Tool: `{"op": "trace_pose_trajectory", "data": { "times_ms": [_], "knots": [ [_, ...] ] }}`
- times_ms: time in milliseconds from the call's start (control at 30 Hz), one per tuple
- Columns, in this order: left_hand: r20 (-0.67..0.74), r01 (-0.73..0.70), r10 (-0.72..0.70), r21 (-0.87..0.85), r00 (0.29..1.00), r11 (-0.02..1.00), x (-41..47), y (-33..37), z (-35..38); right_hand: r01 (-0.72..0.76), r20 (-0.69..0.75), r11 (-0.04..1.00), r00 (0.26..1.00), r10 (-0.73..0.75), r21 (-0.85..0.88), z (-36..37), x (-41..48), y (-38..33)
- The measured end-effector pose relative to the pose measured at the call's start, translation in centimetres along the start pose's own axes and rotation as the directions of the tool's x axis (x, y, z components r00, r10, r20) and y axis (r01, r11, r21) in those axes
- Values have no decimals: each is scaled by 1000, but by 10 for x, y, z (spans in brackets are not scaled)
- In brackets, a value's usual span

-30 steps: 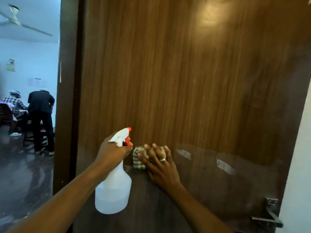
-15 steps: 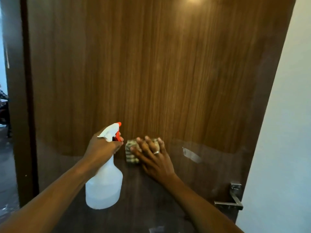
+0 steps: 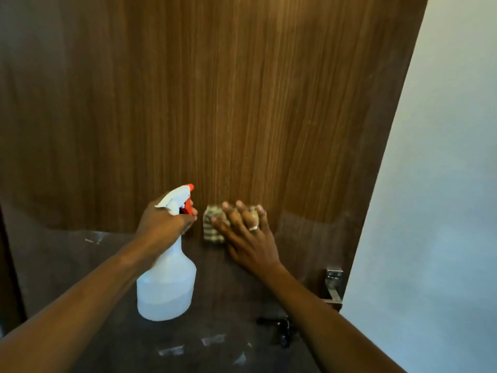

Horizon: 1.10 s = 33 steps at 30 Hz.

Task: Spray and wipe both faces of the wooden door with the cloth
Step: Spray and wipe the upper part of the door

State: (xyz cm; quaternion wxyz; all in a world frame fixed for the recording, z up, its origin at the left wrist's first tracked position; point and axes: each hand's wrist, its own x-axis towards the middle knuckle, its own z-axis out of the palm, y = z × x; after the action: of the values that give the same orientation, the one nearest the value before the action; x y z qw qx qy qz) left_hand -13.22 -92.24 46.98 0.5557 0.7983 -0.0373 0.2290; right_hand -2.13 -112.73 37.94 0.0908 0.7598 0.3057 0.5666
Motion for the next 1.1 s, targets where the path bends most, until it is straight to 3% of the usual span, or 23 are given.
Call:
{"op": "trace_pose_trajectory", "data": {
  "times_ms": [100,167,300,367,433,500,567,633,767,800,867,933,1000,1100],
  "knots": [
    [17,53,-53,-45,998,998,-2,3,16,-2,74,998,997,7,-70,-7,-56,30],
    [26,87,-85,-49,996,995,-7,4,27,-170,54,981,983,175,-97,-18,-75,63],
    [24,58,-58,7,998,998,-20,14,50,-529,-36,847,848,528,-41,-38,-43,98],
    [15,90,-90,-31,996,995,-26,19,57,-484,-23,875,875,483,0,-32,-27,80],
    [38,79,-77,-50,996,996,-31,22,66,-310,56,950,949,311,-33,-24,-42,64],
    [63,74,-68,-89,996,993,-38,23,73,-231,124,971,964,237,-58,-21,-81,67],
    [64,88,-80,-128,995,988,-44,24,78,-370,96,929,924,370,-19,-30,-120,82],
    [58,119,-112,-150,992,981,-46,24,85,-554,91,832,828,554,-19,-43,-135,105],
    [30,132,-129,-156,991,979,-44,38,103,-649,31,761,761,649,-10,-66,-74,162],
    [30,104,-100,-147,994,984,-43,43,108,-638,9,770,770,638,-7,-69,-57,172],
    [24,56,-54,-129,998,990,-43,47,123,-498,3,867,867,498,-11,-65,-49,184],
    [-3,71,-72,-107,997,992,-49,49,138,-164,39,986,986,165,-23,-54,-80,188],
    [-26,122,-126,-133,992,984,-59,49,154,140,149,990,980,-135,-22,-51,-132,195],
    [-37,171,-179,-149,983,974,-78,47,174,238,243,971,942,-231,0,-59,-198,223]
  ]
}}
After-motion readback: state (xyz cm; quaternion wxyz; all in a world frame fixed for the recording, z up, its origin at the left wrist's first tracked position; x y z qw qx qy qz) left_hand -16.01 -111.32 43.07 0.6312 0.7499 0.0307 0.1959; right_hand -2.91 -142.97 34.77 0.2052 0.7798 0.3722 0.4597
